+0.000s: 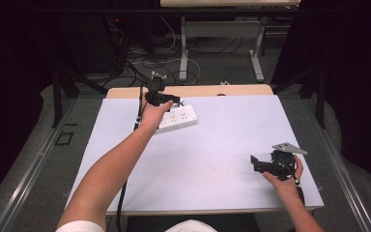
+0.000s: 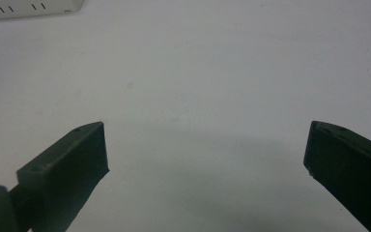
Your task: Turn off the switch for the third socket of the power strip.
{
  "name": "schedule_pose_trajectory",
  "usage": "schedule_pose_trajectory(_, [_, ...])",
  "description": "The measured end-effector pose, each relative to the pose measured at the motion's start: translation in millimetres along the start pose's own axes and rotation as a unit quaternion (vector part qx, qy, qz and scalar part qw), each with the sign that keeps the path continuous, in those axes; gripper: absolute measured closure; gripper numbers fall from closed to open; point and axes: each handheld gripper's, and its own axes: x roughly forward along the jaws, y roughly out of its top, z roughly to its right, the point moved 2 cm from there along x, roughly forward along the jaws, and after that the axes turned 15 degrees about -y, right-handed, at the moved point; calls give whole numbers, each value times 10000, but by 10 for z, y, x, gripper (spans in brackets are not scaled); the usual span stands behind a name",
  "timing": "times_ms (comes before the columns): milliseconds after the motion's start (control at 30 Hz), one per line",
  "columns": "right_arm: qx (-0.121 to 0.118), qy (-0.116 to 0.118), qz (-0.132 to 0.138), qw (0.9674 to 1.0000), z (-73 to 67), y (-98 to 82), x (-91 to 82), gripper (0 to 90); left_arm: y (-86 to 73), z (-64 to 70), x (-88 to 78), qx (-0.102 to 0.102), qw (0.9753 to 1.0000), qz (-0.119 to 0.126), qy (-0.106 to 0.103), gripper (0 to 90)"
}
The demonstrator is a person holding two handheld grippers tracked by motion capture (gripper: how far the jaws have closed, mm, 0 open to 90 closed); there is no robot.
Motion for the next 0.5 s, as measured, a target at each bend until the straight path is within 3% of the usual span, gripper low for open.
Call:
schedule_pose_trajectory(233, [-41,35,-1,10000,-13,3,3,12,36,-60,112,-23,9999,-23,112,595])
schedule_pose_trajectory(500, [-10,51,-6,10000,-15,0,3,14,69,-142,242,-208,9996,-49,172,622])
